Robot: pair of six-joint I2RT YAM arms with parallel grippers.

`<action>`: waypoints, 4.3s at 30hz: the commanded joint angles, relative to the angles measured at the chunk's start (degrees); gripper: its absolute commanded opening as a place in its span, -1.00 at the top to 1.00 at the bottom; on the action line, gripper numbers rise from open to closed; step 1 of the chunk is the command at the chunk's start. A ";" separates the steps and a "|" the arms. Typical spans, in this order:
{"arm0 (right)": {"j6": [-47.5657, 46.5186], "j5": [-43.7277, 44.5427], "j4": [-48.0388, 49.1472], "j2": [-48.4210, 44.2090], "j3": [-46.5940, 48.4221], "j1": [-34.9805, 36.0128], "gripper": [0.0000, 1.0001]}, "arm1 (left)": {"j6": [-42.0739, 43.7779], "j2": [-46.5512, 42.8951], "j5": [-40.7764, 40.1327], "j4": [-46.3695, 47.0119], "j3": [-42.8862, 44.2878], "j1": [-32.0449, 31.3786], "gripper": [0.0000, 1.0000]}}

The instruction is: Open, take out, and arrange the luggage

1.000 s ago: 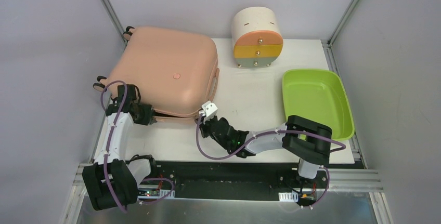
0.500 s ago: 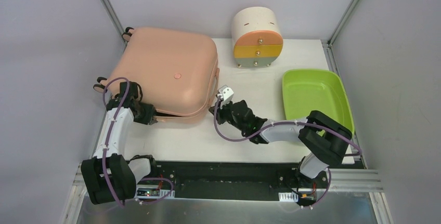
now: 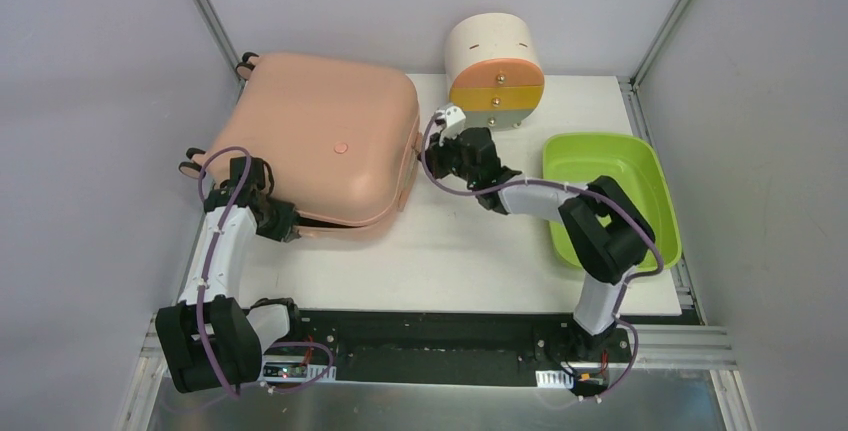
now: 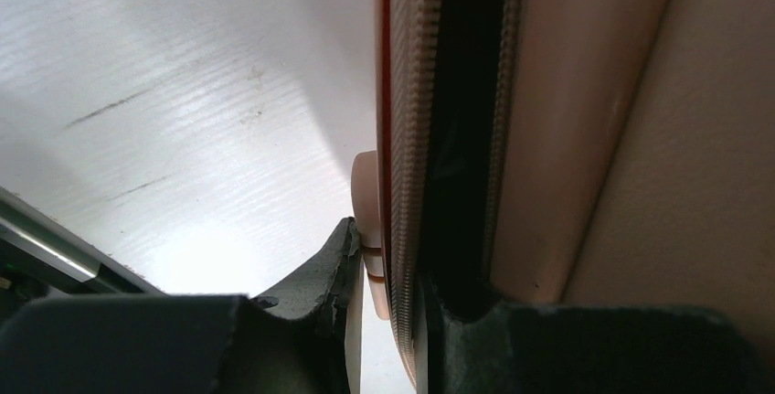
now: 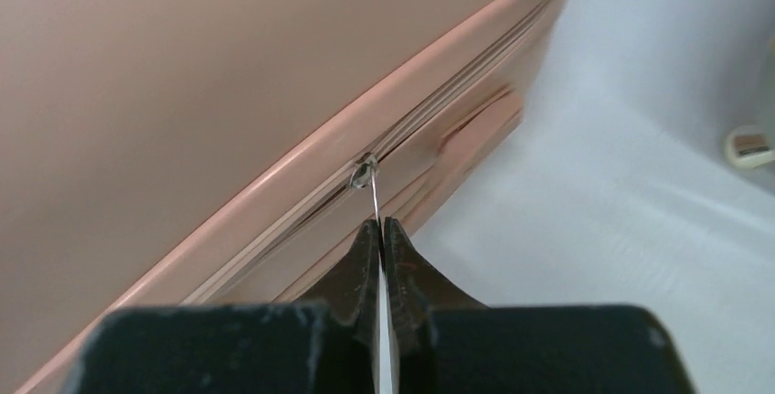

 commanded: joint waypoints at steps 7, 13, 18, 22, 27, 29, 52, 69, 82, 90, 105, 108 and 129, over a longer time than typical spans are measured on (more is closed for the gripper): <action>0.37 11.31 -4.70 12.29 22.92 -9.97 1.00 | 13.27 -0.39 -9.53 -6.91 3.86 1.50 1.00; -0.99 12.58 -5.06 10.64 20.59 -10.56 1.00 | 16.39 -0.22 -14.90 -8.83 6.22 3.50 1.00; -1.20 13.54 2.47 2.41 5.64 -9.86 1.00 | 21.80 -3.14 -20.07 -10.97 7.65 4.83 1.00; -4.84 12.74 4.01 1.54 3.80 -10.25 1.00 | 23.63 -5.82 -20.61 -10.87 6.40 4.74 1.00; -9.55 10.41 4.69 5.39 8.87 -11.51 1.00 | 25.13 -5.86 -20.30 -10.02 5.12 4.68 1.00; -11.14 10.25 4.60 8.08 11.77 -12.21 1.00 | 25.75 -6.59 -20.74 -9.29 4.40 4.30 1.00; -10.40 -12.15 15.45 25.14 31.22 -16.88 1.00 | 25.60 -8.29 -25.59 -7.69 2.11 2.70 1.00; -0.71 -13.08 4.87 10.33 22.69 -16.23 -0.37 | 19.14 -10.97 -10.84 -7.74 10.46 2.73 0.61; -7.46 -16.95 -7.09 -8.63 12.69 -12.00 -0.70 | 14.96 -13.04 -2.39 -7.75 16.60 2.73 0.30; -17.10 -8.48 -3.52 -19.51 -0.51 -1.76 -0.99 | 15.75 -12.17 -1.72 -7.16 18.73 2.70 0.21; -43.73 7.48 45.28 -4.82 -18.60 16.71 -0.99 | 13.89 -7.42 2.03 -5.31 24.52 2.73 0.19; -47.95 8.14 45.29 -4.87 -20.55 18.63 -0.99 | 13.91 -7.15 1.07 -5.35 25.26 2.73 0.19; -55.01 10.72 43.74 -0.38 -19.28 21.70 -0.98 | 17.46 -7.74 -3.39 -5.20 26.56 2.02 0.11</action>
